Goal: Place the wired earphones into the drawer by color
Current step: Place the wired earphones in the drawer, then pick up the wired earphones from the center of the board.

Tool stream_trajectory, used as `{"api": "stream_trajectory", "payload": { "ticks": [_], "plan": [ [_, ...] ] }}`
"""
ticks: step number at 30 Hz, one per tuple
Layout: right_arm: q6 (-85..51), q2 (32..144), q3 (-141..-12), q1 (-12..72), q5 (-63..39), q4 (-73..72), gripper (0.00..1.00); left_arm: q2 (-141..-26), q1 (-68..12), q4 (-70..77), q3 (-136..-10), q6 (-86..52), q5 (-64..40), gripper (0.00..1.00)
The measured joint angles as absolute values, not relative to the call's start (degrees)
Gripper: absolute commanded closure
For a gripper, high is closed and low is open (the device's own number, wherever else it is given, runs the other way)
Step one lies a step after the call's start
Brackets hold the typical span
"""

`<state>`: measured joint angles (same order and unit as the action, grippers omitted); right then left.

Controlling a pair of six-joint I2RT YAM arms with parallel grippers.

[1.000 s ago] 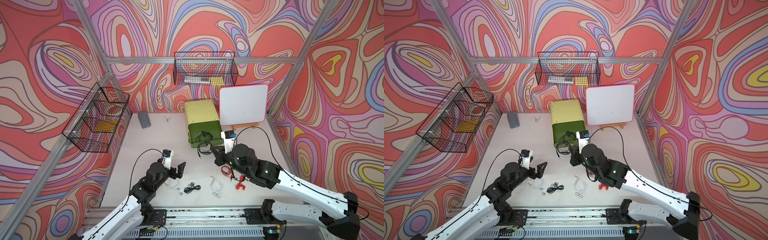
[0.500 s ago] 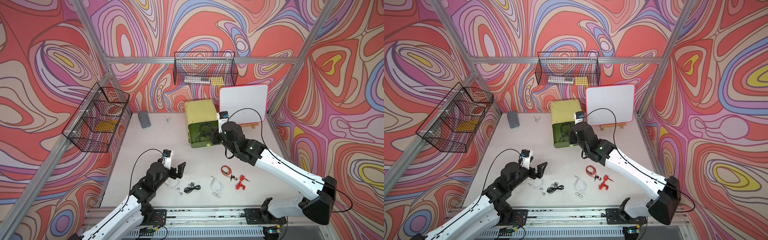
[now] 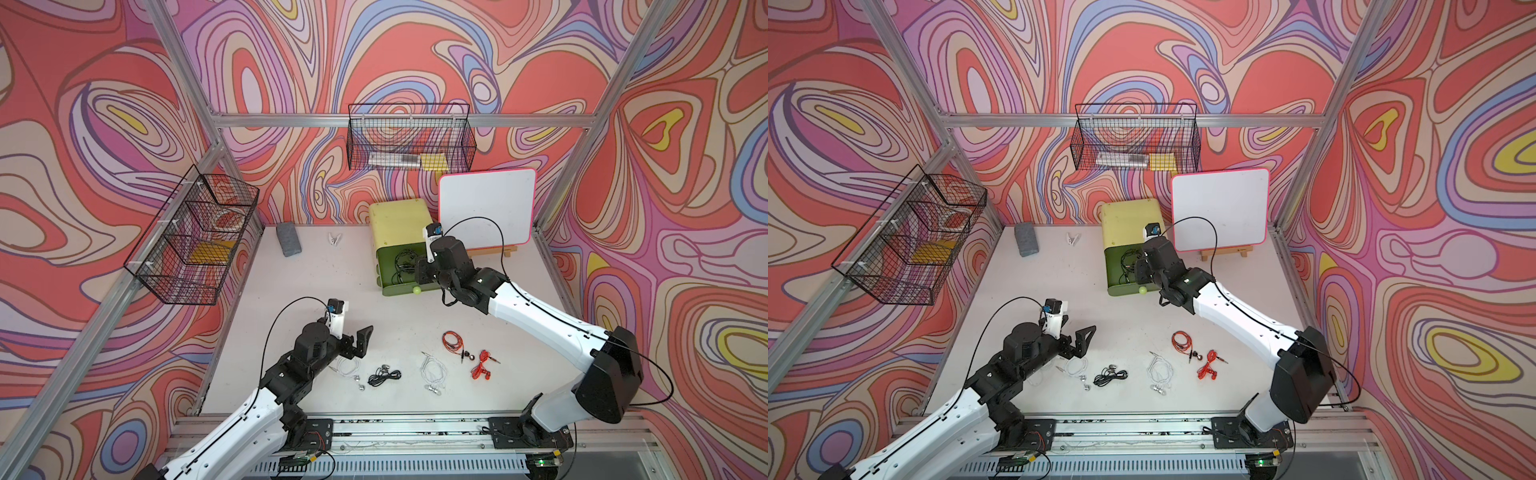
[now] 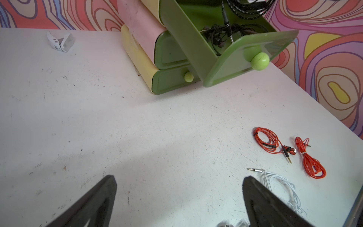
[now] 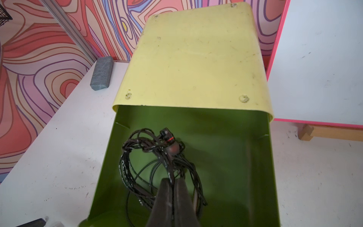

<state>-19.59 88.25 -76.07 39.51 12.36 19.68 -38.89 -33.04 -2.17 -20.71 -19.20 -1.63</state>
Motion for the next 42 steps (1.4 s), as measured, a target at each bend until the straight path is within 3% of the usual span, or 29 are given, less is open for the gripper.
{"api": "stream_trajectory", "payload": {
  "ticks": [3,5,8,15,23,27,42],
  "plan": [
    [-19.8,88.6,-76.6,39.3,11.9,19.6,0.89,-42.4,-33.0,-7.2,-26.6,-22.7,-3.4,0.01],
    [-20.4,88.8,-76.6,39.2,11.5,19.3,0.72,-44.9,-33.0,-10.5,-30.9,-25.1,-5.5,0.02],
    [-20.4,88.7,-76.7,39.1,11.2,19.2,0.55,-47.7,-33.0,-13.8,-34.6,-28.0,-9.1,0.04],
    [-20.2,85.3,-75.9,39.1,11.1,20.6,0.42,-49.2,-35.4,-20.9,-35.2,-30.7,-14.0,0.05],
    [-19.3,71.1,-72.9,39.1,11.1,25.5,0.31,-52.6,-41.8,-25.3,-35.3,-30.8,-13.7,0.07],
    [-19.5,65.1,-70.1,39.1,11.1,28.1,0.10,-55.8,-44.9,-26.7,-35.6,-30.2,-12.4,0.07],
    [-19.4,58.9,-60.1,39.1,11.7,30.9,0.09,-66.6,-50.7,-28.6,-39.8,-26.3,-9.8,0.17]
  ]
}}
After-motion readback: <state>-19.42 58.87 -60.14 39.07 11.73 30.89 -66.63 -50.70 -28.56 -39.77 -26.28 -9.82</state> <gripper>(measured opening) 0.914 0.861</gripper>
